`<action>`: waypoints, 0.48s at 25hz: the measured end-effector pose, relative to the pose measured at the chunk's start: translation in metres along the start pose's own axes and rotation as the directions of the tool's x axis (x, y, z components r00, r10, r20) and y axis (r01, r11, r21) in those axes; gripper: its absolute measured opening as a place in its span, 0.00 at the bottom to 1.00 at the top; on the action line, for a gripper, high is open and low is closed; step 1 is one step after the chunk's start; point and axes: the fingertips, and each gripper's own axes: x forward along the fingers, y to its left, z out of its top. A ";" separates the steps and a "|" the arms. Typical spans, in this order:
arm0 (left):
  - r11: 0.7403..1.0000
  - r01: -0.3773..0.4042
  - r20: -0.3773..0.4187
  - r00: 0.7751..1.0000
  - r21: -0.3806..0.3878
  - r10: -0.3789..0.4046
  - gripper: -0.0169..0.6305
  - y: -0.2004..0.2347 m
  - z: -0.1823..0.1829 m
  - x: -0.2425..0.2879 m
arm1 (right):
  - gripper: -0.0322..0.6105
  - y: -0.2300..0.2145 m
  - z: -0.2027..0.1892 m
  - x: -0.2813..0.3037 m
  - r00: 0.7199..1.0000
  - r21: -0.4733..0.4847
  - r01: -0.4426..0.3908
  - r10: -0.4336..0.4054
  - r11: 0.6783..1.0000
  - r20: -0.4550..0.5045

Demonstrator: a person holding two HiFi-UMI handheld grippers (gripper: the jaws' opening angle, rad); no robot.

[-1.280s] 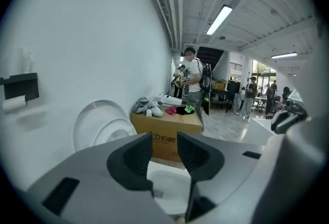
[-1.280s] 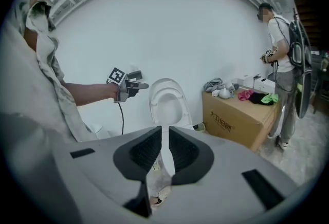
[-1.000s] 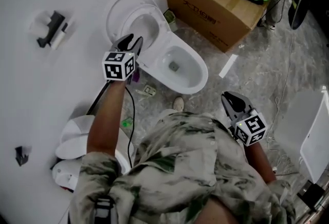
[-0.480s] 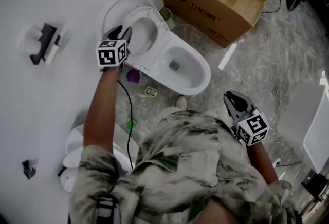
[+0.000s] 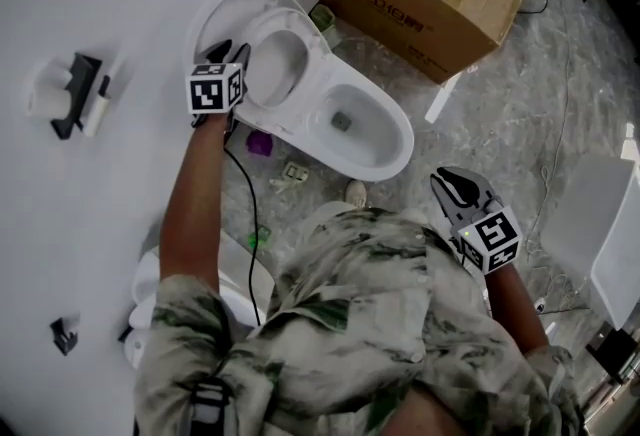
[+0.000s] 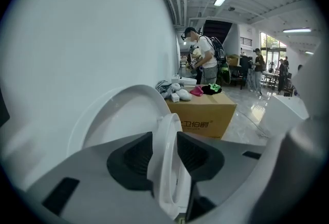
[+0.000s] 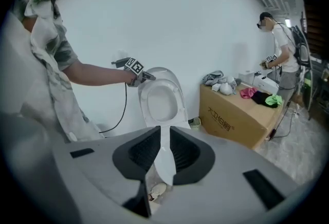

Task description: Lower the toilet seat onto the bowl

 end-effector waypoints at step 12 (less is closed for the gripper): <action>1.000 0.018 -0.082 0.996 0.025 -0.016 0.27 0.007 -0.016 0.031 | 0.17 -0.010 0.004 0.036 0.997 -0.037 -0.046 0.044 0.998 -0.064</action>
